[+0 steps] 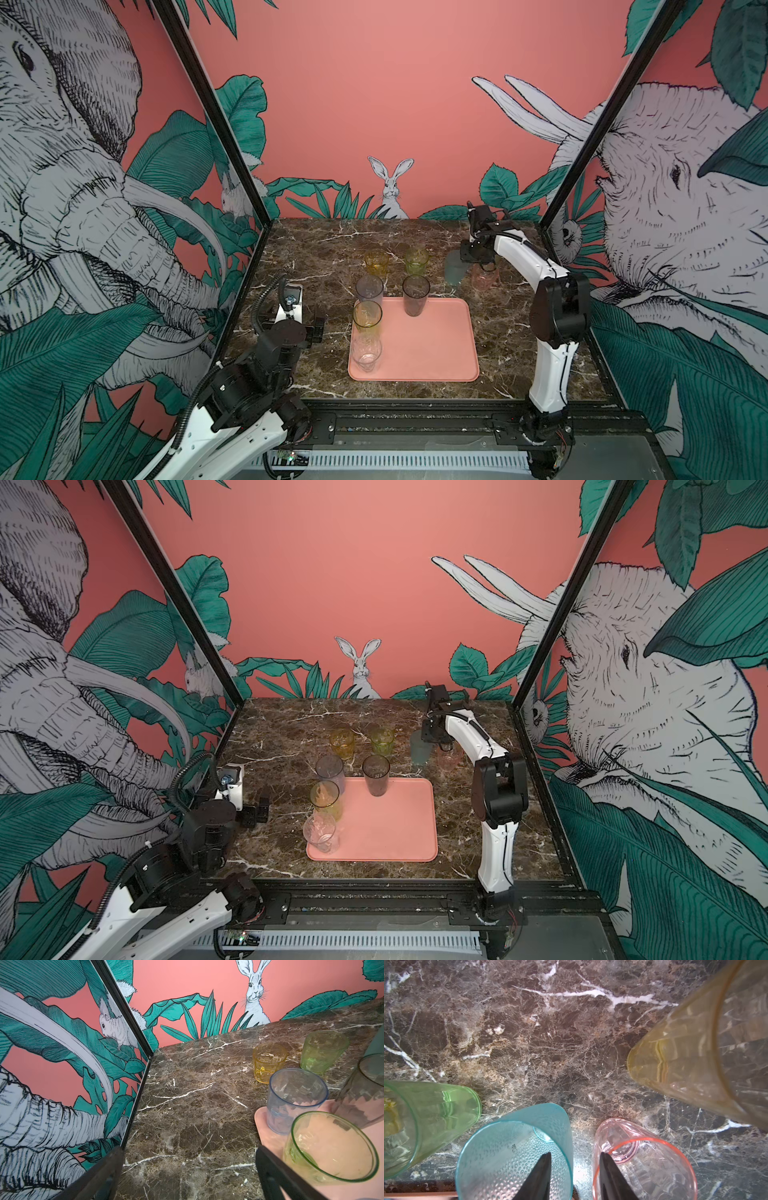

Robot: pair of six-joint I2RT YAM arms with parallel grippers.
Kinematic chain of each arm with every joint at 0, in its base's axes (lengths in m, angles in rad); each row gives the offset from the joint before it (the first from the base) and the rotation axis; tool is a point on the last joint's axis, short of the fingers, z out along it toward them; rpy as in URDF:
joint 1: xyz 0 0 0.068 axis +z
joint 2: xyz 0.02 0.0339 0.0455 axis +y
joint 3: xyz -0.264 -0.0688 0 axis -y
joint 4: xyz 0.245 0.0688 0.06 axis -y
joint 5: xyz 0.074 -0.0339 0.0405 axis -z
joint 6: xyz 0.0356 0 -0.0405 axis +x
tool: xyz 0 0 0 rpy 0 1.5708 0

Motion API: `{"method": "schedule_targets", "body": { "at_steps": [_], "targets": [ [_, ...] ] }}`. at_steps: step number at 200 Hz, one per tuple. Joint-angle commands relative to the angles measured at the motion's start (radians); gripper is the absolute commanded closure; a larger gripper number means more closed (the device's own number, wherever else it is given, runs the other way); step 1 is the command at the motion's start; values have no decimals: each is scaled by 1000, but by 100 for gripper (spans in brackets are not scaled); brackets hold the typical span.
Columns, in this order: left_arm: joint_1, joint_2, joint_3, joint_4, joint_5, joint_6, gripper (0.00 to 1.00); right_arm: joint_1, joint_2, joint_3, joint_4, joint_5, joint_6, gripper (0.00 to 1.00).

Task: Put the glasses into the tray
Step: 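Position the open right gripper above the teal frosted cup, then lower the right gripper around the teal cup's rim and close it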

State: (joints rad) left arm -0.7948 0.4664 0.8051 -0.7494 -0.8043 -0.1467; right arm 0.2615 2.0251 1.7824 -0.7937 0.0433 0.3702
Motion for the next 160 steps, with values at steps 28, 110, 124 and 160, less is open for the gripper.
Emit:
{"method": "schedule_targets", "body": {
  "at_steps": [28,110,124,160],
  "targets": [
    [5,6,0,11,-6,-17,1,-7,29,45,-18,-14,-2,65],
    [5,9,2,12,-5,-16,1,-7,55,71,-32,-25,-7,79],
    [4,7,0,12,-5,-16,1,-8,58,75,-32,-25,-7,79],
    [4,10,0,14,-4,-16,1,-8,69,87,-39,-31,-7,81]
  ]
}}
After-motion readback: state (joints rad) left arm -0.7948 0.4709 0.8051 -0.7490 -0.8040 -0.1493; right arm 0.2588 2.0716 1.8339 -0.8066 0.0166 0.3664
